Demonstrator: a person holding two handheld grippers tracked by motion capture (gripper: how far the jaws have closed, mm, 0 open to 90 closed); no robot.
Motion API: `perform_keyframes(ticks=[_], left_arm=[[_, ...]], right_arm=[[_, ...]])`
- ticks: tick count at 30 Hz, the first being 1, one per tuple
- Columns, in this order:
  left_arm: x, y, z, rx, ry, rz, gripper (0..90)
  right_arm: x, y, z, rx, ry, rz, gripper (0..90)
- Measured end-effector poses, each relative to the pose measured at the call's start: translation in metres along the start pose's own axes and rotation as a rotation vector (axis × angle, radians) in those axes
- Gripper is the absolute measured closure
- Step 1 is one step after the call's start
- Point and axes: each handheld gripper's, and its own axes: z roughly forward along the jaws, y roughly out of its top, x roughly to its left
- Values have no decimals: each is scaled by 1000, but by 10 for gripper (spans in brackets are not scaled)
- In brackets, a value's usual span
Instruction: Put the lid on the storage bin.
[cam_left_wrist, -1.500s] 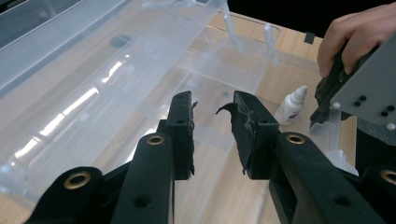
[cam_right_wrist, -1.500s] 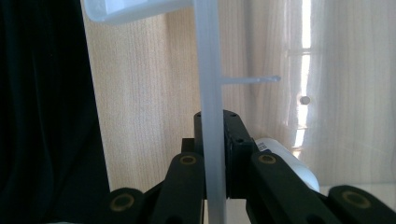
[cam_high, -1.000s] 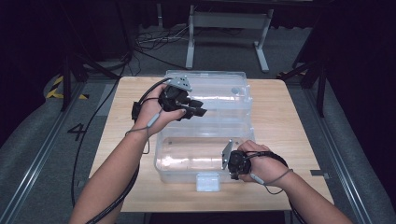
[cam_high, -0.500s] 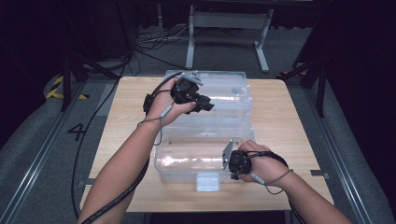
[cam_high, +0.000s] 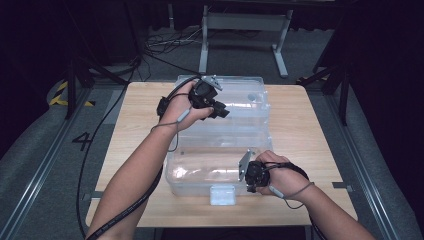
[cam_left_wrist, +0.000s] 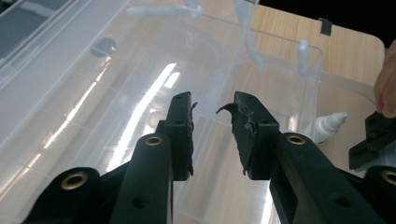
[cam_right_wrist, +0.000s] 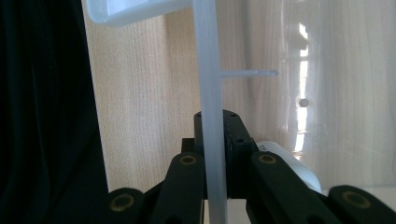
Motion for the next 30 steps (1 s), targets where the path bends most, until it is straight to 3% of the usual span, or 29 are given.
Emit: perform_keyframes(ticks=[2,7,13,30], left_arm=[[0,0,3,11,-7,-4,705],[-1,1,5,20,20,2,772],[-4,1,4,23,8,2,805],[-14,0,-3,17,-12,21,833]], right_arm=[[0,0,0,2,-1,-2,867],[1,0,0,-7,-3,5,867],[0,0,0,2,-5,-5,868],[0,0,1,-7,-7,-1,869]])
